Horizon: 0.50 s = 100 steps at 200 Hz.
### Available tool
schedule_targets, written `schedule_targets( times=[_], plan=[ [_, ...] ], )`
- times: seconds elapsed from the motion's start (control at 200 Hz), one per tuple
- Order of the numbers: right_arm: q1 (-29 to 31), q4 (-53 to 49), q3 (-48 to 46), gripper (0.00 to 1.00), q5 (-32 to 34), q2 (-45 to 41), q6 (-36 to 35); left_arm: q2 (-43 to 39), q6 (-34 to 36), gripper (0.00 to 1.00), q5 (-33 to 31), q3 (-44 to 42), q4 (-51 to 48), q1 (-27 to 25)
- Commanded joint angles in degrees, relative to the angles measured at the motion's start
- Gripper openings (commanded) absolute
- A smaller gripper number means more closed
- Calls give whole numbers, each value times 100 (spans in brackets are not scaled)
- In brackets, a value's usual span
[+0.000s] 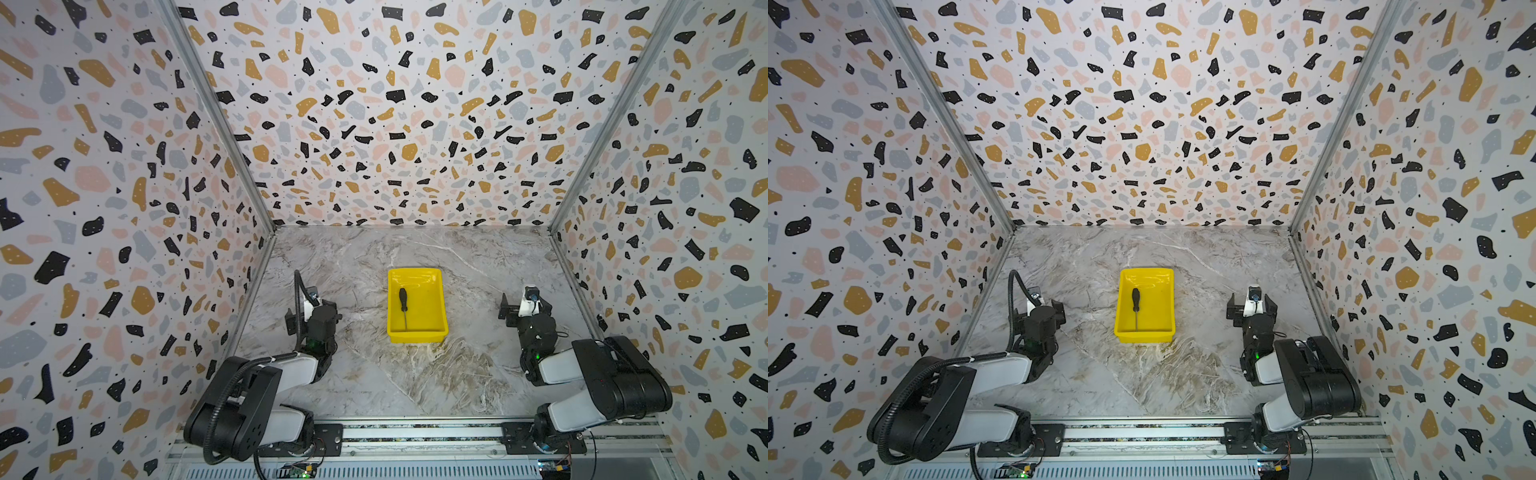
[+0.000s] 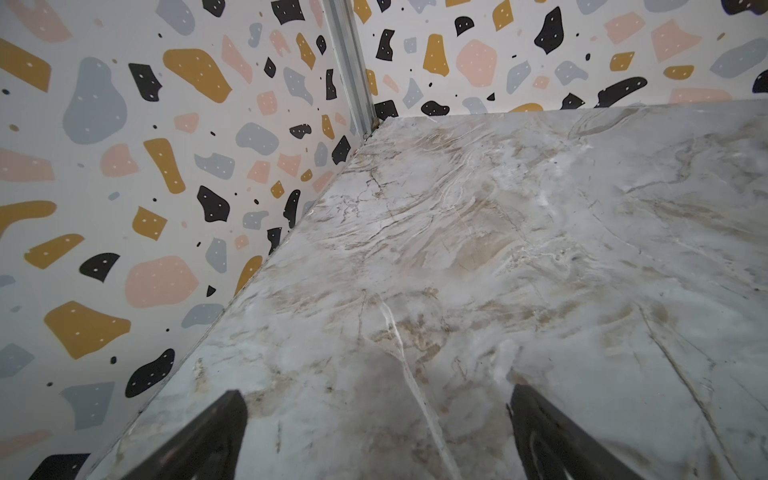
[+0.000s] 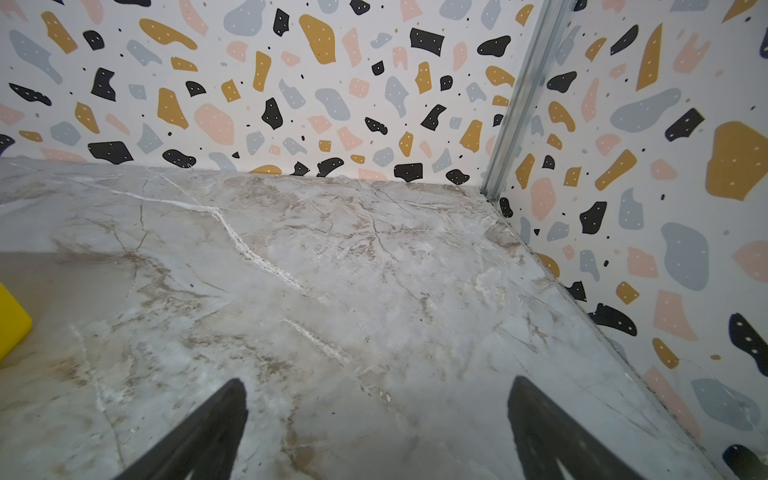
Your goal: Put the screwdriver in the bin
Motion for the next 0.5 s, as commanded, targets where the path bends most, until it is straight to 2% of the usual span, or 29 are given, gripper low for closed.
schedule_targets(
  times=[0.0,0.26,0.37,0.446,0.466,0.496],
  plan=[
    [1,21,113,99,-44,-23,81,9,145,100,308,55,911,68],
    [-23,-6,131,99,-94,-20,89,-119,179,100,443,-176,1190,79],
    [-68,-57,147,99,-158,-23,114,-272,399,100,1092,-805,2178,106],
    [-73,-72,156,99,-177,-20,124,97,426,100,1043,-1274,3506,116],
    [-79,-76,155,99,-181,-25,123,146,418,100,975,-1241,3523,119],
    [-78,-71,161,99,-177,-23,122,85,372,100,948,-1052,3033,120]
  ],
)
